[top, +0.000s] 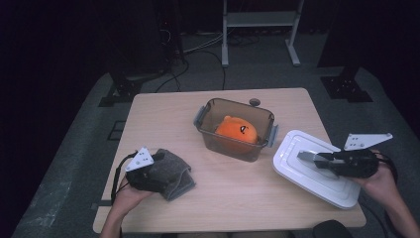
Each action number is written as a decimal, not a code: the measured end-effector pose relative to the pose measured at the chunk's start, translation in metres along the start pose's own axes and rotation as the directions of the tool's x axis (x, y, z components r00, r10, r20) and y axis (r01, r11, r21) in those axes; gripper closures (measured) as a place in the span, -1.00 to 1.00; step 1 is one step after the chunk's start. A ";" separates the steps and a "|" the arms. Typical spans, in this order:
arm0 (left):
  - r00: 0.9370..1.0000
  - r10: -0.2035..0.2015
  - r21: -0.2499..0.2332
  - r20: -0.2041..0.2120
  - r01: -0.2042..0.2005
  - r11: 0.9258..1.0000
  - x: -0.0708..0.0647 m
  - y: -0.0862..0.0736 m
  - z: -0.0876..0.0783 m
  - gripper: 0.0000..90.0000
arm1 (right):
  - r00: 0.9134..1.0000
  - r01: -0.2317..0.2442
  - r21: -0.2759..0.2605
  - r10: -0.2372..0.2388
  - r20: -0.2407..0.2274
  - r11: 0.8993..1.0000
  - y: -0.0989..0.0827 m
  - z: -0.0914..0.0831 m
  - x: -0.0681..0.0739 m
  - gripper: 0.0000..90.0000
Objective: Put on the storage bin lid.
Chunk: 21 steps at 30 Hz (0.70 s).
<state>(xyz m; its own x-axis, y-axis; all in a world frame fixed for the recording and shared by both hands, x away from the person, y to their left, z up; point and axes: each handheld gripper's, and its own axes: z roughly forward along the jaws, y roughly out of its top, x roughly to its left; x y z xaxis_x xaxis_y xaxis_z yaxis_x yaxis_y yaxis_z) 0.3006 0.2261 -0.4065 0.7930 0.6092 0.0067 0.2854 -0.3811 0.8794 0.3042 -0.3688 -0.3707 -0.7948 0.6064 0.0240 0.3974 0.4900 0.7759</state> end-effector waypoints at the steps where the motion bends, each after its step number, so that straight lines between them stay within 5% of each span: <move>1: 1.000 0.000 0.001 -0.001 0.000 1.000 0.000 0.000 0.000 -0.84 | 1.000 0.003 -0.002 -0.003 0.000 1.000 0.002 -0.003 0.001 0.47; 21: 1.000 0.000 0.006 0.003 0.000 1.000 0.000 -0.001 0.001 -0.84 | 0.998 0.064 -0.056 -0.065 -0.021 0.996 0.041 -0.020 0.009 0.47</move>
<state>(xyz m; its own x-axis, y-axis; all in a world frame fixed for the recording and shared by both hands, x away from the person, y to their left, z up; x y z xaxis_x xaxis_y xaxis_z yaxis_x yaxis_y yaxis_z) 0.3010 0.2263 -0.4075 0.7945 0.6072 0.0051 0.2885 -0.3848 0.8767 0.3038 -0.3555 -0.3256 -0.8284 0.5600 -0.0131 0.3196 0.4918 0.8099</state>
